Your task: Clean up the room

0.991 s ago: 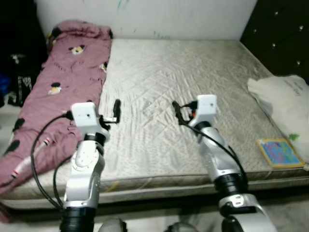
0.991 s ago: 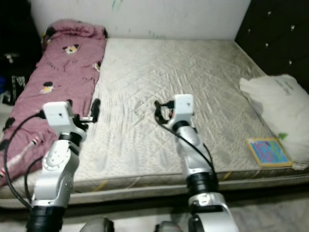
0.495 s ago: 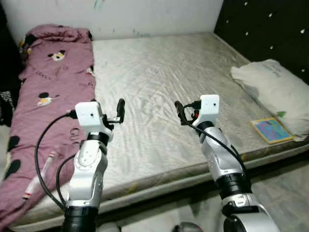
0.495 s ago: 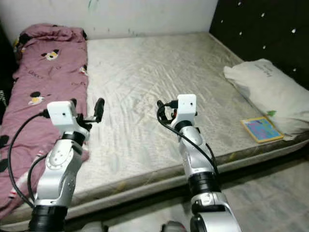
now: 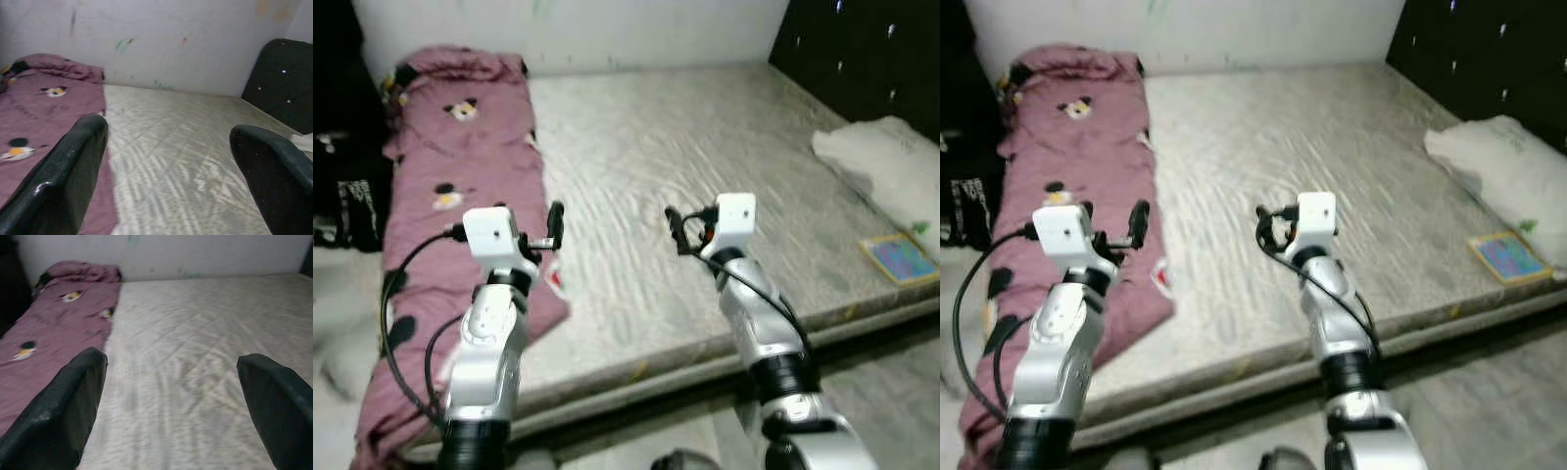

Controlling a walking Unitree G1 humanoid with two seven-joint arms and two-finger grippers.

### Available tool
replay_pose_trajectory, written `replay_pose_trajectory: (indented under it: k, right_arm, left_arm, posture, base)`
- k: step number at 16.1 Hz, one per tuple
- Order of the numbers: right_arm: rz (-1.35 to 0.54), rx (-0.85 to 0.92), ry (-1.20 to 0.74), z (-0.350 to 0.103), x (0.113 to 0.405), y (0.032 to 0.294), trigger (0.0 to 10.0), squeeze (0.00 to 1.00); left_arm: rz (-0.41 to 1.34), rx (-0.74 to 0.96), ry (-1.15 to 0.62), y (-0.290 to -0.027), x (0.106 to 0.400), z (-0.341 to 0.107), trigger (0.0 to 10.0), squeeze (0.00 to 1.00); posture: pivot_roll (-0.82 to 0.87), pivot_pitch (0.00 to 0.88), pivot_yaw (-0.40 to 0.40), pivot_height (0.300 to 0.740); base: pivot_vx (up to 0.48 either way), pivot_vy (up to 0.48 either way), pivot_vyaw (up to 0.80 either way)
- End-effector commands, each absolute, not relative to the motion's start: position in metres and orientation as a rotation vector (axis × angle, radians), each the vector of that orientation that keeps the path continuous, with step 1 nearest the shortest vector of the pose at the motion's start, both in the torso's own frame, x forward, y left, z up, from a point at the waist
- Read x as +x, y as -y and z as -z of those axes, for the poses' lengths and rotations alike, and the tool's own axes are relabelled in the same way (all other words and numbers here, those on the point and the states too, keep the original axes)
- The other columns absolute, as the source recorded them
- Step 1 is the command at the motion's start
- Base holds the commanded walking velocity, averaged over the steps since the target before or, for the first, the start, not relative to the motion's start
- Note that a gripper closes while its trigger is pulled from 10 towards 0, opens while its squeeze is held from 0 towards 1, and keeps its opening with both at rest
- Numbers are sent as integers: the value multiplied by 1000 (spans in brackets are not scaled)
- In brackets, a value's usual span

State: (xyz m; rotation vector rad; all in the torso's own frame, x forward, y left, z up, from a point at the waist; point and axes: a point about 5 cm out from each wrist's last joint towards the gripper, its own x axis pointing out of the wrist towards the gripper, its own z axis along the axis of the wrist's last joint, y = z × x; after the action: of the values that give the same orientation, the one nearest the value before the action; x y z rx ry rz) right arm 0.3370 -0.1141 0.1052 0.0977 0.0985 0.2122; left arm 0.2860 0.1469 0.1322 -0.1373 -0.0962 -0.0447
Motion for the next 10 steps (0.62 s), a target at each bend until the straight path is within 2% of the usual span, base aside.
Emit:
replay_pose_trajectory:
  k: [1,3,6,10]
  right_arm:
    - [-233,102,-70,-114,340,107,10000,0]
    - [-242,86,-54,-116,340,106,10000,0]
    - [-234,87,-56,-115,340,107,10000,0]
    - [-219,94,-65,-114,341,108,10000,0]
  left_arm:
    - [28,-133,97,-151,286,-134,10000,0]
    - [24,-128,95,-151,286,-133,10000,0]
    - [25,-123,99,-151,286,-134,10000,0]
    - [12,-122,112,-153,286,-135,10000,0]
  posture:
    - [-45,0,-50,740]
    - [-42,0,-50,740]
    - [-42,0,-48,740]
    - [-43,0,-46,740]
  base:
    - [0,465,0]
    - [0,463,222]
    - [0,464,754]
    - [0,463,0]
